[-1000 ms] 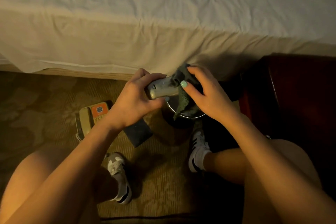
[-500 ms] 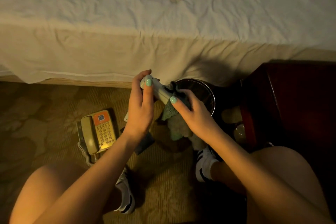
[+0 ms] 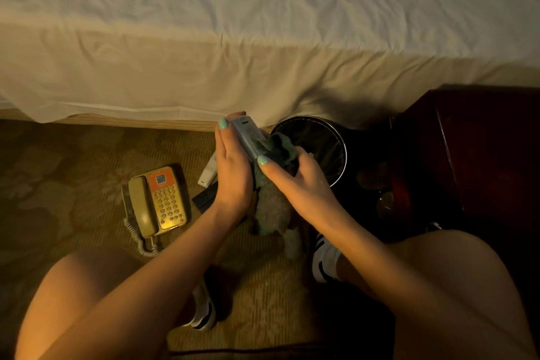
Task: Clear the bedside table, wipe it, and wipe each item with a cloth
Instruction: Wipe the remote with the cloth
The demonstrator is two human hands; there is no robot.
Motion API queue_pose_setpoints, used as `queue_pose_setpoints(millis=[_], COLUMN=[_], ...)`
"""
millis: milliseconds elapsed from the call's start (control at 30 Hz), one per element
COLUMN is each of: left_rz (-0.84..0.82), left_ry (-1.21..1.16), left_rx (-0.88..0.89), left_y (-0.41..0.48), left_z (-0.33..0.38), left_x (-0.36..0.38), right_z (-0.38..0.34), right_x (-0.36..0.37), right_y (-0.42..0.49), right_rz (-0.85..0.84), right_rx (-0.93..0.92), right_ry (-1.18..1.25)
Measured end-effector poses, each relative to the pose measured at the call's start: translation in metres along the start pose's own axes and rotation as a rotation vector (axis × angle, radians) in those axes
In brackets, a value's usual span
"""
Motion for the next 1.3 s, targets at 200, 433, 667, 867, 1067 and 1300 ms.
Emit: queue_pose_setpoints(millis=[200,433,667,867,1067,1300], left_rz=[0.015,-0.059,0.022,0.019,-0.024,0.052], left_ry=[-0.116,-0.363,-0.548,-0.378,-0.153,-0.21], left_rx=[-0.094,-0.18,-0.172,-0.156,0.061,0.043], left_y=[0.008,0.011,0.028,0.018,0.005,-0.003], left_z=[0.001,0.012,0.015,0.019,0.018,0.011], left_x=[0.002,-0.001,-0.014,-0.004,0.001,0.003], right_z=[-0.003,-0.002,-0.031,-0.016,-0.005,-0.007], right_x=[-0.006,-0.029,-0.046,0.013,0.025,0.022], right_y=[0.006,0.019,-0.014,-0.03,-0.033,-0.017], right_rz=[0.011,0.093,0.273,0.069,-0.042,0.109], right_rx=[-0.031,-0.097,-0.44,-0.459,-0.217,-0.067], right_ry=[0.029,-0.117,0.032,-0.355,-0.202,-0.163])
Point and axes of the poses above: each hand's wrist, its own y-axis towards the middle knuckle, its own x-axis out of the palm, z = x × y, the point moved 3 cm from there along y, towards the middle knuckle, and after that the axes turned 4 degrees about x, right-handed, at the moved point
